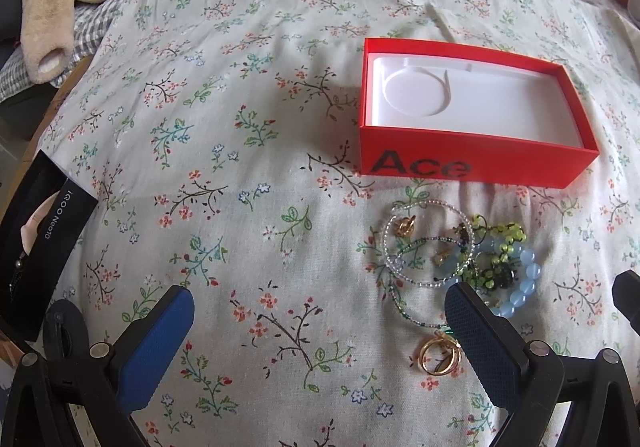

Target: Organize jewelry

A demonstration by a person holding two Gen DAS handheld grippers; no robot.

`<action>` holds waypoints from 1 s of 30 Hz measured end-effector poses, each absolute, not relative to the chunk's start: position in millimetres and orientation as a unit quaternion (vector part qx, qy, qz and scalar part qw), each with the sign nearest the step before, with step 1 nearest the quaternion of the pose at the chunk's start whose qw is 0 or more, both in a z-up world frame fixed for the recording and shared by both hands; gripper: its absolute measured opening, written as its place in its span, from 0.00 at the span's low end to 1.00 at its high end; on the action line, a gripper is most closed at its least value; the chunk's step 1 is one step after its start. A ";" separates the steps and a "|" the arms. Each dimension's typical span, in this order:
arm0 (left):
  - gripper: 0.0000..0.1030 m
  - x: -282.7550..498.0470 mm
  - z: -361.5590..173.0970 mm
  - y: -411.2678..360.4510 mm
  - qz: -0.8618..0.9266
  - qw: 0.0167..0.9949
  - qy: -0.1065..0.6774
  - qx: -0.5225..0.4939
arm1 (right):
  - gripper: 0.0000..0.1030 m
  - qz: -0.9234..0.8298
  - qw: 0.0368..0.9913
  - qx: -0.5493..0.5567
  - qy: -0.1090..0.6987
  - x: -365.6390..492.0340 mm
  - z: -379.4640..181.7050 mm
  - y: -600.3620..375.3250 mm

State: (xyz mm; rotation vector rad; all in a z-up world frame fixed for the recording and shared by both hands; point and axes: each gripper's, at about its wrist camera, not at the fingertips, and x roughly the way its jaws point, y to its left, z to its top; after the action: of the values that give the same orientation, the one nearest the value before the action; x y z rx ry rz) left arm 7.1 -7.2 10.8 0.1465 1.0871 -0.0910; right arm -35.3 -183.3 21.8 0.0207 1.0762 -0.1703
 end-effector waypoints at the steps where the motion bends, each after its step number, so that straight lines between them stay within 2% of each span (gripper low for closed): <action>1: 1.00 7.0 10.8 -7.2 -0.043 0.852 0.517 0.070 | 1.00 -0.082 0.855 0.009 0.512 -35.4 21.7 -183.2; 30: 1.00 16.5 3.7 -2.1 -0.053 0.857 0.508 0.070 | 1.00 -0.068 0.851 0.023 0.520 -27.7 14.4 -191.5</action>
State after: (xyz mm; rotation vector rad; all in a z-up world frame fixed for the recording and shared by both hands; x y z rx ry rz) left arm 16.5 -2.1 3.7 0.1479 1.0678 -0.1108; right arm -27.7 -191.5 14.4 0.0477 1.0957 -0.1438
